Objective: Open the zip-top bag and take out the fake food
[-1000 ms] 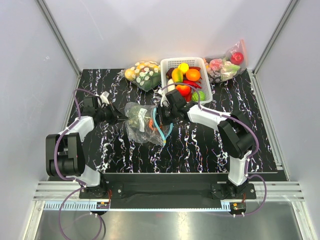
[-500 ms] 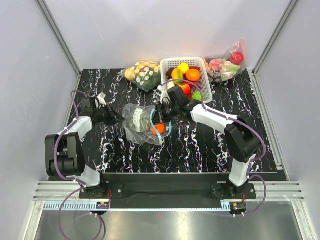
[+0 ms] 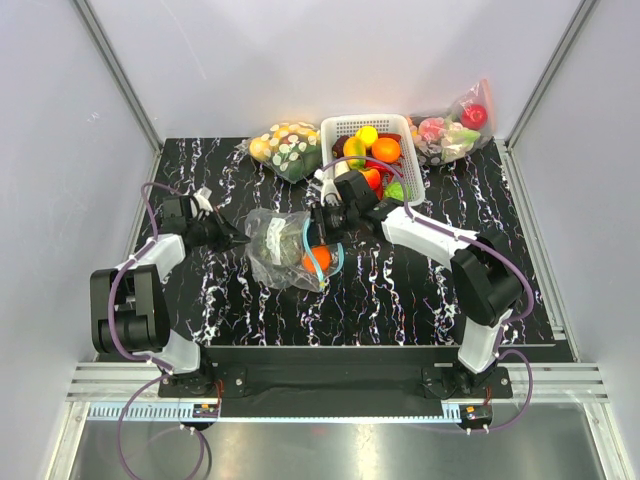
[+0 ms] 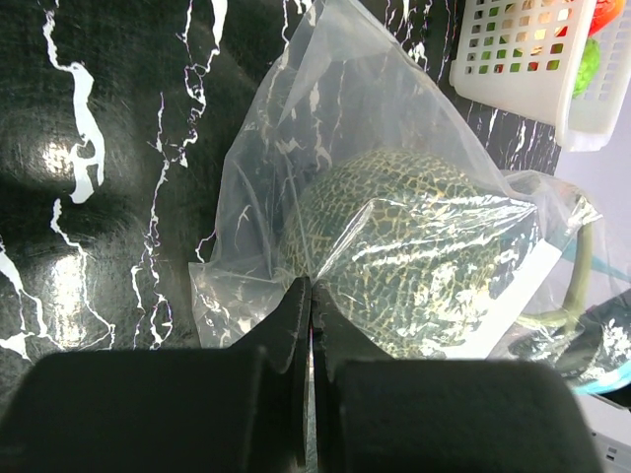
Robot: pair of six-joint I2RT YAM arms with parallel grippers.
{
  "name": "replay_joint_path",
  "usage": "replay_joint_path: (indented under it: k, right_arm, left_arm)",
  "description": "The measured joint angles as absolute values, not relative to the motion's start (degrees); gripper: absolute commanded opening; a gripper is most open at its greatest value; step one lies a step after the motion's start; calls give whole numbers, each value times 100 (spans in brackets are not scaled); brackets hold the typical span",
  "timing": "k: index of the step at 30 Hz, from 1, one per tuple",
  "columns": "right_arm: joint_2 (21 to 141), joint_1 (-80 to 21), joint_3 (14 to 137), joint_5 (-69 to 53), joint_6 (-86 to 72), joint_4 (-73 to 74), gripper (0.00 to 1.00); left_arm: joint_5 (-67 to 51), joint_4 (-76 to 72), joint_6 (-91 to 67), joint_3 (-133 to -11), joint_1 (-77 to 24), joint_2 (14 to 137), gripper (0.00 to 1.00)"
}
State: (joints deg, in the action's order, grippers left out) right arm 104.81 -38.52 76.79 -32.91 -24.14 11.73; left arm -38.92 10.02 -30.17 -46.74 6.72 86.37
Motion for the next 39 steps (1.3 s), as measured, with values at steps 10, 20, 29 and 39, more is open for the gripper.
replay_joint_path:
  k: [10,20,29,39]
  right_arm:
    - [10481,-3861,7682,-2475,-2071,1492,66]
    - [10490,-3863,7599,-1841,-1592,1660,94]
    - [10906,-3940,7732,-1660,-1339,1684,95]
    - [11308,-4276,7996,-1190,-1225,1833,95]
  left_arm:
    - [-3929,884,-3135,-4556,672,8646,0]
    - [-3968,880,-3140,-4556,672,8709,0]
    - [-4005,882,-3138,-4556,672,8720,0]
    - [-4036,880,-3135,-4556,672,8770,0]
